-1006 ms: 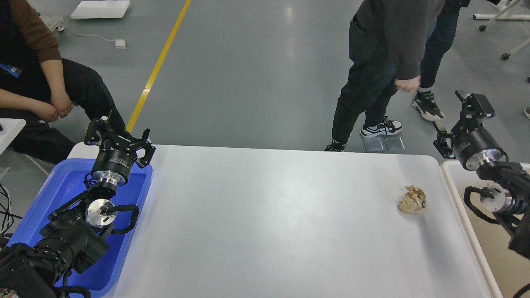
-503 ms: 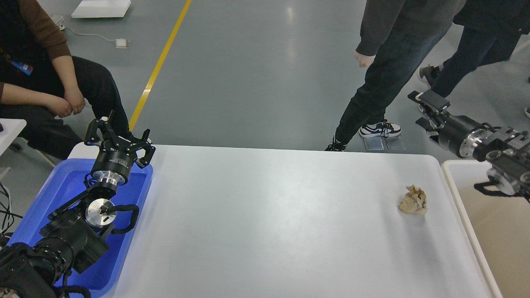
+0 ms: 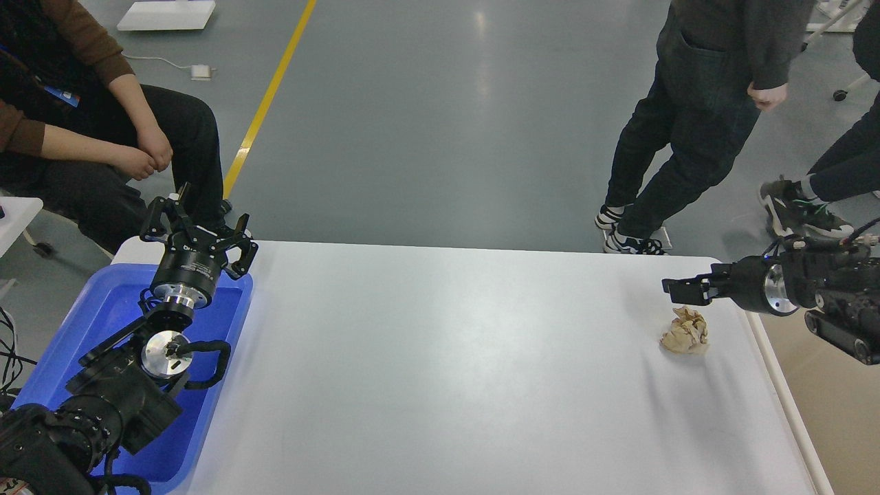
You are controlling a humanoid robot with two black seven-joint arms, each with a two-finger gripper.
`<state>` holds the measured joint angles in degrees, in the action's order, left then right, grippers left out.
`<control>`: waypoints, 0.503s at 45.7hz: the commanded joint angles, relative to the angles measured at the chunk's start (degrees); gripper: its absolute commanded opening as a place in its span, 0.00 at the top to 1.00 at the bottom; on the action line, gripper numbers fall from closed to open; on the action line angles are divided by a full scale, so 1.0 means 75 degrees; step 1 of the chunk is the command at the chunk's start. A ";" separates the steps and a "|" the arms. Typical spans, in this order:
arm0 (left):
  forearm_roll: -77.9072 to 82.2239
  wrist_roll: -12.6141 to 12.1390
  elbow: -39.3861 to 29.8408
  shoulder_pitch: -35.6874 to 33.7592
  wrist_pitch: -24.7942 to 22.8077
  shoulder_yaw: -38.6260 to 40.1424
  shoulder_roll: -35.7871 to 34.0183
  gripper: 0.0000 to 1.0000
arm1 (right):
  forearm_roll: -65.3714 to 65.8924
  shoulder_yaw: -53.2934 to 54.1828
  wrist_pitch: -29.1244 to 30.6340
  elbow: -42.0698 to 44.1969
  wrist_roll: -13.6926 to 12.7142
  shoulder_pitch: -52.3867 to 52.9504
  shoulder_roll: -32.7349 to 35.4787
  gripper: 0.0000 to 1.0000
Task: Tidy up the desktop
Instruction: 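Move the right gripper down toward the crumpled beige paper ball, then close the right gripper on the paper ball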
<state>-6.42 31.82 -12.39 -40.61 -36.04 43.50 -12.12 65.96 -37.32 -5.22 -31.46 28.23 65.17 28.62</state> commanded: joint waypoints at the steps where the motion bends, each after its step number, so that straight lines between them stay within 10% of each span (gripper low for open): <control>1: 0.0000 -0.0001 0.0000 0.0001 0.0001 0.0000 -0.0001 0.00 | 0.0346 -0.0590 -0.0406 0.0070 -0.0002 -0.0263 -0.0441 0.00; 23: 0.0000 -0.0001 0.0000 0.0001 0.0001 0.0000 -0.0001 0.00 | 0.0253 -0.0308 -0.0594 0.2133 0.0010 -0.1411 -0.1249 0.00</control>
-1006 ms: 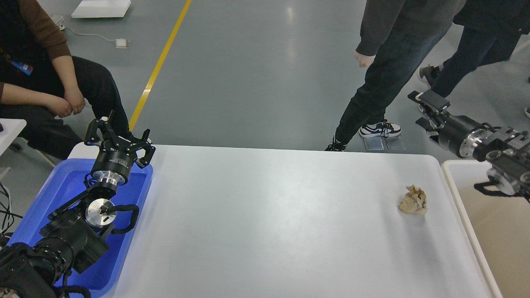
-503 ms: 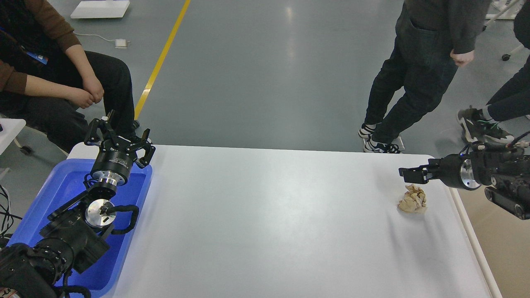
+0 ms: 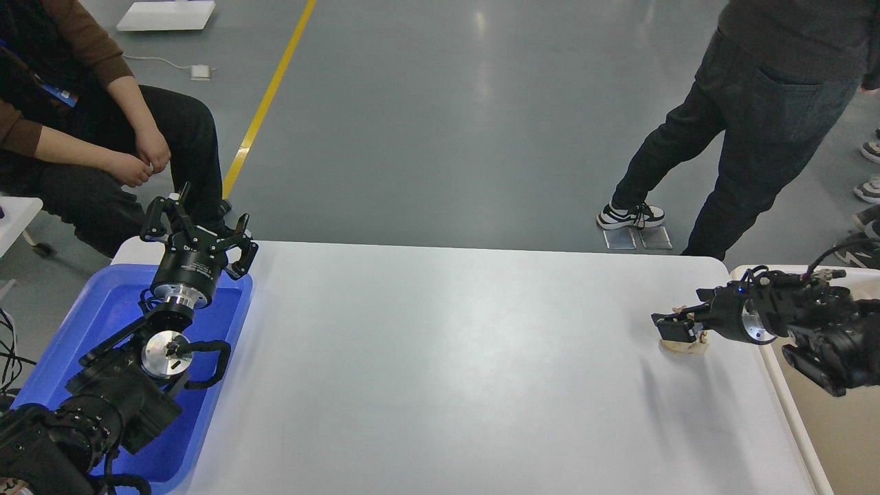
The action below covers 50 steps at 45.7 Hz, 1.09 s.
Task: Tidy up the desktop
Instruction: 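Close the right gripper on the paper ball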
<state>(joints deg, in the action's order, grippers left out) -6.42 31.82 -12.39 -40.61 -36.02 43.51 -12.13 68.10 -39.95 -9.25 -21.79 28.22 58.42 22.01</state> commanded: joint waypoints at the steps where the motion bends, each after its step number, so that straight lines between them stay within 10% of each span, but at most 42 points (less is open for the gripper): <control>1: 0.0000 -0.0001 0.0000 0.0001 -0.0001 0.0000 0.0000 0.00 | -0.0045 0.0042 -0.0056 0.0831 0.0011 -0.0511 -0.0380 0.00; 50: 0.0000 -0.0001 0.0000 0.0001 -0.0001 0.0000 0.0000 0.00 | -0.0467 0.0042 -0.0290 0.0995 0.0011 -0.1285 -0.0779 0.01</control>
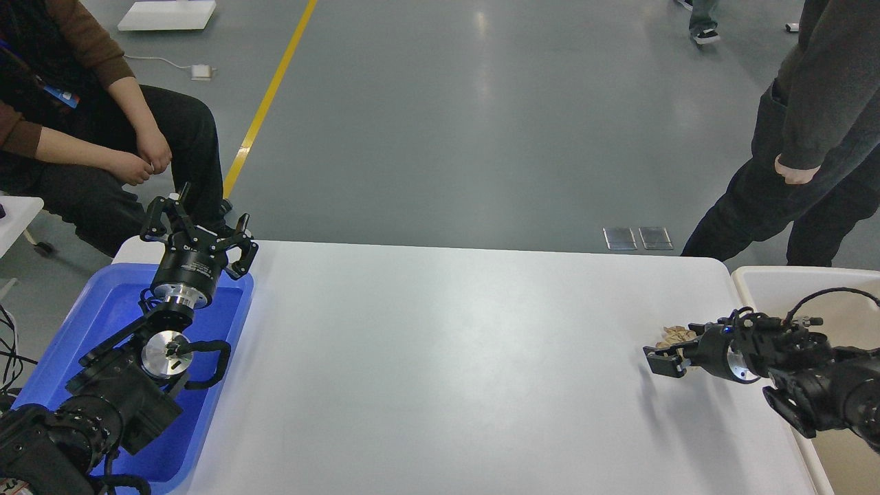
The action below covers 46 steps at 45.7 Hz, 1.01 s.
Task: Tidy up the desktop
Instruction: 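Close the right gripper on the paper ball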
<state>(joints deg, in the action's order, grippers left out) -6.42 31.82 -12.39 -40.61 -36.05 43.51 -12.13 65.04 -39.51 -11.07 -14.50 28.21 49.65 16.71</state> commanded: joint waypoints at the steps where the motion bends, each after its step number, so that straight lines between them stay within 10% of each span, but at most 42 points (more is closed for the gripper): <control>1: 0.0000 0.0000 0.0000 0.0001 0.0002 0.0000 0.0000 0.00 | -0.0059 -0.0018 -0.0047 0.0023 0.0001 -0.0128 -0.0072 0.01; 14: 0.0000 0.0000 0.0000 0.0001 0.0002 0.0000 0.0000 0.00 | -0.0106 0.0006 -0.0235 0.0233 0.0281 -0.0163 -0.0060 0.69; 17: 0.0000 0.0000 0.0000 -0.0011 0.0002 0.0000 0.0000 0.00 | -0.0118 0.0006 -0.0176 0.0386 0.0293 -0.0175 -0.0072 1.00; 46: 0.0000 0.0000 0.0000 0.0001 0.0002 0.0000 0.0000 0.00 | -0.2121 0.0403 -0.0176 0.0480 0.0434 0.0048 -0.0072 1.00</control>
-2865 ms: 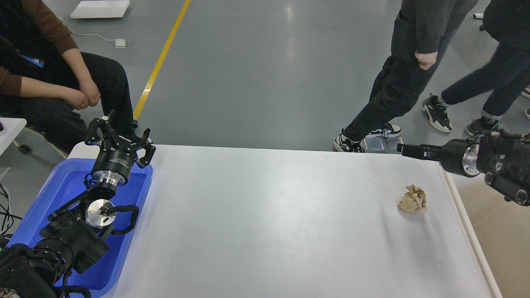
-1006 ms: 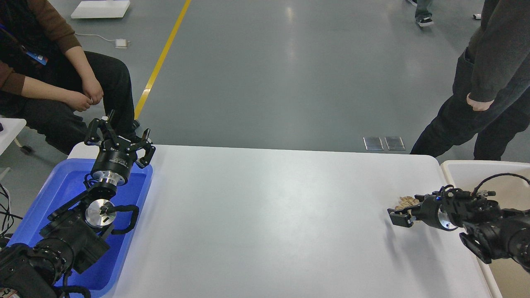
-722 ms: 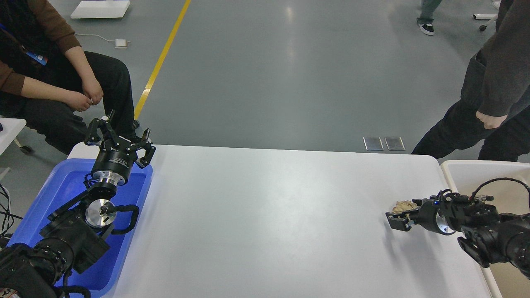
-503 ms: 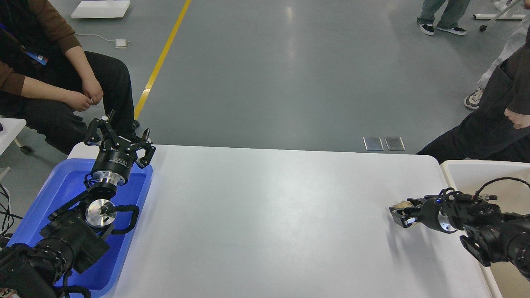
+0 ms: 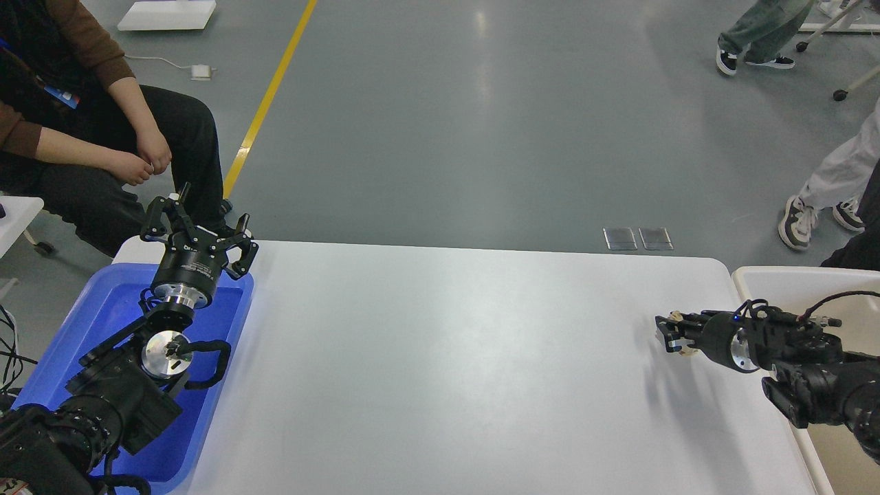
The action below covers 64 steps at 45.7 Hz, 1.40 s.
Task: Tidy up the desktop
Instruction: 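Close the right gripper on the paper ball, then lift the paper ball with the right gripper toward the beige bin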
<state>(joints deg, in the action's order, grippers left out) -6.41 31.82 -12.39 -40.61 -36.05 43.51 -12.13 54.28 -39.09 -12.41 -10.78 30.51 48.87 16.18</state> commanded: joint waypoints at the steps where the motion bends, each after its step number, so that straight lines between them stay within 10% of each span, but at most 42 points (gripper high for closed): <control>1: 0.0000 0.0000 0.0000 0.0001 0.0001 0.0000 0.0000 0.00 | -0.0802 0.0419 0.0003 -0.0028 0.0185 0.0163 -0.0001 1.00; 20: 0.0000 0.0000 0.0000 0.0001 0.0001 0.0000 0.0000 0.00 | -0.3358 0.1907 0.2263 -0.0051 0.1603 0.0889 0.0854 1.00; 41: 0.0000 0.0000 0.0000 0.0001 0.0001 0.0000 0.0000 0.00 | -0.3580 0.3079 0.4643 0.0031 0.1615 0.2694 0.2611 1.00; 64: 0.0000 0.0000 0.0000 0.0001 0.0001 0.0000 0.0000 0.00 | -0.5913 0.3290 0.4539 0.1963 -0.1302 0.2121 0.2484 1.00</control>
<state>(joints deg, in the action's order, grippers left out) -6.42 31.81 -12.40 -40.61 -36.03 43.51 -12.13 15.79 -16.03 22.30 -5.78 30.65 68.18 37.08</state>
